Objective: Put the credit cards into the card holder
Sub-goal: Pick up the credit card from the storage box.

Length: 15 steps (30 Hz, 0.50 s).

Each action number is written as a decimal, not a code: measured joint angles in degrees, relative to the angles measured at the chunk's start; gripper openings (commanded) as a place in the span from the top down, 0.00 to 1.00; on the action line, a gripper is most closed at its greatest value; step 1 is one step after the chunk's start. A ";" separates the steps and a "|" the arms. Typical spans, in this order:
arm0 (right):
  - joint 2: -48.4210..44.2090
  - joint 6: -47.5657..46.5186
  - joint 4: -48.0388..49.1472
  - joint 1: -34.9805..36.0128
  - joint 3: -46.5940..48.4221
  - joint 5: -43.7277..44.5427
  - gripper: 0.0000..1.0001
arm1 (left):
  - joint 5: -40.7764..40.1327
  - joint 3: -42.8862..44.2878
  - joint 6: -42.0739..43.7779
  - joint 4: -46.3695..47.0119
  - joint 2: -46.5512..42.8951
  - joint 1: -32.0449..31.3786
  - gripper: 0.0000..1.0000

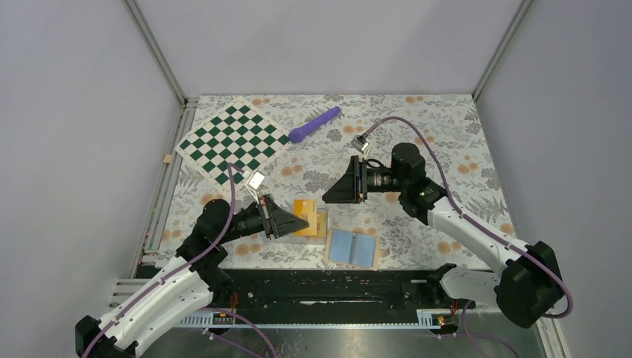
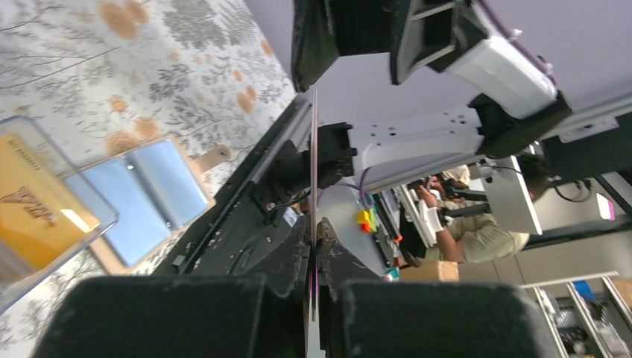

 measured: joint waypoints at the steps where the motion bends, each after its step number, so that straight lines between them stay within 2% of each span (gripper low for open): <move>1: 0.55 2.40 3.93 0.00 -0.83 -1.60 0.52 | 0.87 -0.44 -0.94 2.01 0.02 0.00 1.00; 4: 2.62 8.44 13.33 0.00 -2.49 -4.94 0.60 | 3.21 -0.52 -2.80 6.62 0.96 0.00 1.00; 8: 4.68 15.28 22.88 0.02 -4.04 -7.69 0.63 | 5.84 -0.46 -4.07 10.86 2.71 0.00 1.00; 11: 5.25 17.79 26.45 0.28 -4.17 -8.57 0.64 | 6.97 -0.37 -4.48 12.13 3.87 0.00 1.00; 15: 5.29 17.99 27.26 1.64 -4.17 -8.92 0.74 | 8.20 -0.35 -4.90 13.20 4.66 0.00 0.97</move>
